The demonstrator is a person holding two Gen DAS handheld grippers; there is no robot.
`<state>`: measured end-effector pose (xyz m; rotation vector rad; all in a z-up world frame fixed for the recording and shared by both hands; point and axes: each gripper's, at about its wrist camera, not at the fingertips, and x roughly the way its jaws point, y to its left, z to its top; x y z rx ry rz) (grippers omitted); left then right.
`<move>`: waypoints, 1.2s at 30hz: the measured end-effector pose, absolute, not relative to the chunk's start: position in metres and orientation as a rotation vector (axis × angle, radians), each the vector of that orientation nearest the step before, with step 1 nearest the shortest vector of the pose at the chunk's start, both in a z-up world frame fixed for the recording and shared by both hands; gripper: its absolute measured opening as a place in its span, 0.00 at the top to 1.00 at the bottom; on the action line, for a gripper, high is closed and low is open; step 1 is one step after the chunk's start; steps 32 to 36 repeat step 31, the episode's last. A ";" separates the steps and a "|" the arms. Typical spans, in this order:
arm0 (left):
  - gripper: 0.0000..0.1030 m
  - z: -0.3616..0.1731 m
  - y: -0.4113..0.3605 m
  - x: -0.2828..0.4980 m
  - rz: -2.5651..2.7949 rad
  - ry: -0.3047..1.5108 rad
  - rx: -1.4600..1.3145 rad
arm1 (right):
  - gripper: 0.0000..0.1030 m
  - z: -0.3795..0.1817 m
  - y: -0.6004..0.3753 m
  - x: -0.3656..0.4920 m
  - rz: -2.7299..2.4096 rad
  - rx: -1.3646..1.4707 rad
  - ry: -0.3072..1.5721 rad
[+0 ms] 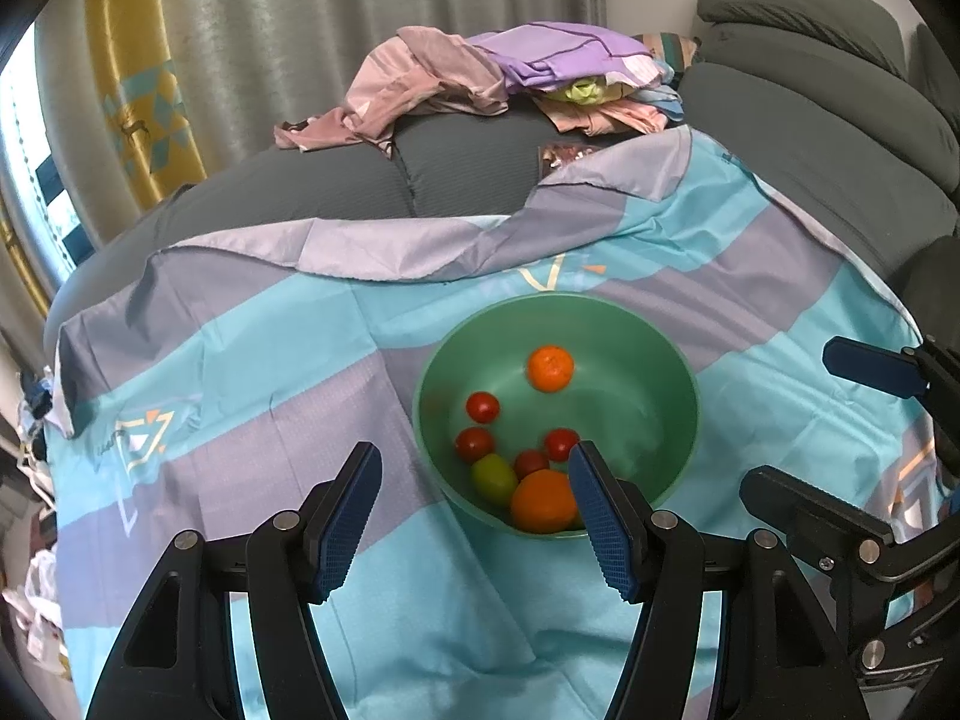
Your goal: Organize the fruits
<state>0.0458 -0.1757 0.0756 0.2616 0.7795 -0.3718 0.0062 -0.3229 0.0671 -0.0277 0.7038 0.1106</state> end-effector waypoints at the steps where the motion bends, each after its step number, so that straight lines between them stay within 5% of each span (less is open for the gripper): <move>1: 0.37 0.076 -0.176 0.046 -0.372 0.779 0.262 | 0.11 0.067 -0.323 0.006 0.110 -0.027 0.704; 36: 0.37 0.071 -0.177 0.047 -0.376 0.776 0.254 | 0.11 0.063 -0.320 0.009 0.111 -0.029 0.712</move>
